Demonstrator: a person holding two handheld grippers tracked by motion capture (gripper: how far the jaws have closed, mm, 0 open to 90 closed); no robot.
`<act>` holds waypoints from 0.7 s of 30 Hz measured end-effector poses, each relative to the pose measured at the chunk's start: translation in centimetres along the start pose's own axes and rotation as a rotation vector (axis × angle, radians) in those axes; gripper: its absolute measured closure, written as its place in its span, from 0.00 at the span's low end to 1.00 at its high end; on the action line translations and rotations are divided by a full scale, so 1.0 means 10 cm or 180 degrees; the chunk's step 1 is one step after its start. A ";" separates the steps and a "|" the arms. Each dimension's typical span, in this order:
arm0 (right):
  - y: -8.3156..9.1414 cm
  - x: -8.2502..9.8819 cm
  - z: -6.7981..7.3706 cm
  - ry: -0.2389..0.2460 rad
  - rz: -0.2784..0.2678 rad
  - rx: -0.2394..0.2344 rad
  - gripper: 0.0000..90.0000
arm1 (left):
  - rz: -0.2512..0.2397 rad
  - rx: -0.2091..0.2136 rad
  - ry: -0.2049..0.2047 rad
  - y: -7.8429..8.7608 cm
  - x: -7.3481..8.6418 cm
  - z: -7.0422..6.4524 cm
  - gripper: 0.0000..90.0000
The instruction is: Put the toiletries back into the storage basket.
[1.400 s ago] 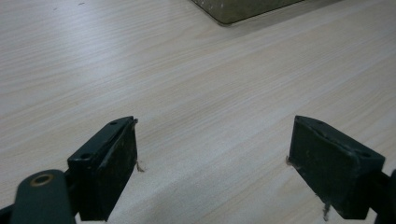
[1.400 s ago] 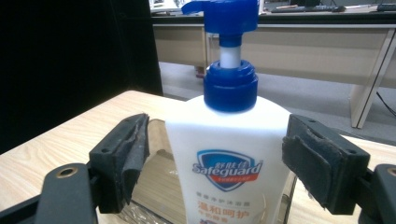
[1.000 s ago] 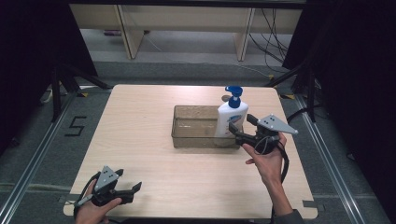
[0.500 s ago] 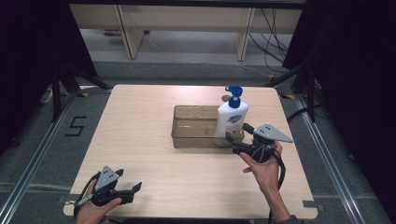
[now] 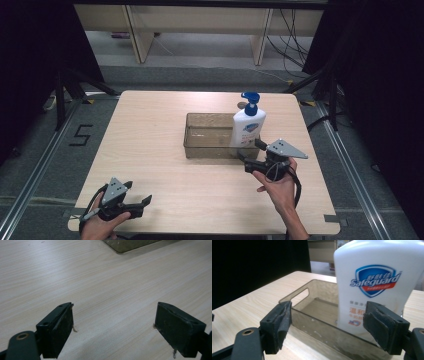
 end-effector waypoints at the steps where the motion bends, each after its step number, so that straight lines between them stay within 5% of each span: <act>1: 0.00 0.01 0.00 0.0050 0.0000 0.0004 0.26 | 0.0012 -0.0006 0.0000 0.00 0.00 0.00 0.16; 12: -0.02 0.16 0.03 0.0048 0.0084 -0.0059 0.23 | 0.0007 -0.0008 -0.0005 0.00 0.01 -0.01 0.16; 16: 0.00 0.19 0.06 -0.0088 0.0122 -0.0068 0.22 | 0.0034 -0.0024 -0.0020 0.00 0.01 0.00 0.16; 21: 0.02 0.24 0.04 0.0044 0.0174 -0.0085 0.22 | 0.0022 -0.0031 -0.0011 0.01 0.01 0.01 0.16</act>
Point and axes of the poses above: each handheld gripper's, and its own axes: y roughly backward along the jaws, x roughly out of its underside, z roughly to its left, the point moved 6 cm from there along -y, roughly forward along the jaws, and after that the axes turned 6 degrees about -z, right-handed, at the moved point
